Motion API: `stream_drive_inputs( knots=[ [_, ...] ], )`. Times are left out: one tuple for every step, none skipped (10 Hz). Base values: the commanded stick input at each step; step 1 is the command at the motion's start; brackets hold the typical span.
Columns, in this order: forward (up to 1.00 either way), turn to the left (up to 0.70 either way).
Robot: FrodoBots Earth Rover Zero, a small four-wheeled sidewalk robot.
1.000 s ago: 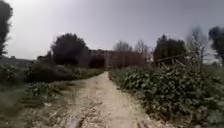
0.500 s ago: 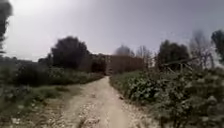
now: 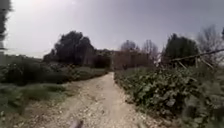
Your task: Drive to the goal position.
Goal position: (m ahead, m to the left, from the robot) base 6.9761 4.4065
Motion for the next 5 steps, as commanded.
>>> stream_drive_inputs(
  knots=[
    [1.00,0.00],
    [1.00,0.00],
    [1.00,0.00],
    [1.00,0.00],
    [1.00,0.00]
  ],
)
